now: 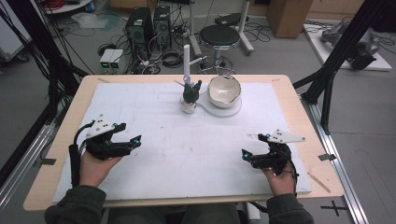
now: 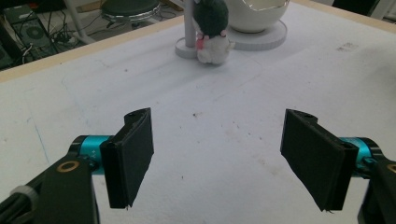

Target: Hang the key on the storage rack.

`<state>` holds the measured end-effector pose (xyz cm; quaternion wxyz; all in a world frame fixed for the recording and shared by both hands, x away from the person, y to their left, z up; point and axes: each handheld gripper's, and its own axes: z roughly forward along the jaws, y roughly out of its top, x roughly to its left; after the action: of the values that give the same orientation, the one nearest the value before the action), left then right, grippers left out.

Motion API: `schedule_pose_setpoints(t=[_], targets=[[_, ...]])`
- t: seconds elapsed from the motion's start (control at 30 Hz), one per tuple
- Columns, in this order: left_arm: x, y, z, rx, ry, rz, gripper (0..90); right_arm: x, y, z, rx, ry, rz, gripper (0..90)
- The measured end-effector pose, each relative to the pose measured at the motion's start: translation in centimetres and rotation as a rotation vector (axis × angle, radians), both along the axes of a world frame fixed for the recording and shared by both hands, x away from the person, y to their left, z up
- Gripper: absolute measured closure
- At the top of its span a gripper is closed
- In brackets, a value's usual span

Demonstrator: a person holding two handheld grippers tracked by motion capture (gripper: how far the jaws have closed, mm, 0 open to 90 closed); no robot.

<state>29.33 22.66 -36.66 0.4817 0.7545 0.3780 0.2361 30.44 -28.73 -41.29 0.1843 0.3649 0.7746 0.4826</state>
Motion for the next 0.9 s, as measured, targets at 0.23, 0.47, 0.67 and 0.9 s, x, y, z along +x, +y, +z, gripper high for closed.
schedule_pose_setpoints(t=[0.23, 0.47, 0.67, 0.9], targets=[[-0.6, 0.7, -0.5, -0.003, 0.012, 0.012, 25.8, 0.0, 0.1, 0.0, -0.001, 0.006, 0.001, 5.3], [-1.2, 1.2, -0.9, -0.005, 0.012, 0.015, 25.8, 0.0, 0.1, 0.0, -0.003, -0.001, 0.002, 5.4], [-1.8, 1.4, -1.1, 0.011, 0.007, 0.010, 25.8, 0.0, 0.2, -0.1, -0.005, 0.004, 0.002, 5.4], [-2.5, 1.7, -1.4, 0.011, 0.007, 0.019, 24.3, 0.0, 0.3, 0.0, -0.006, 0.004, 0.004, 5.4]])
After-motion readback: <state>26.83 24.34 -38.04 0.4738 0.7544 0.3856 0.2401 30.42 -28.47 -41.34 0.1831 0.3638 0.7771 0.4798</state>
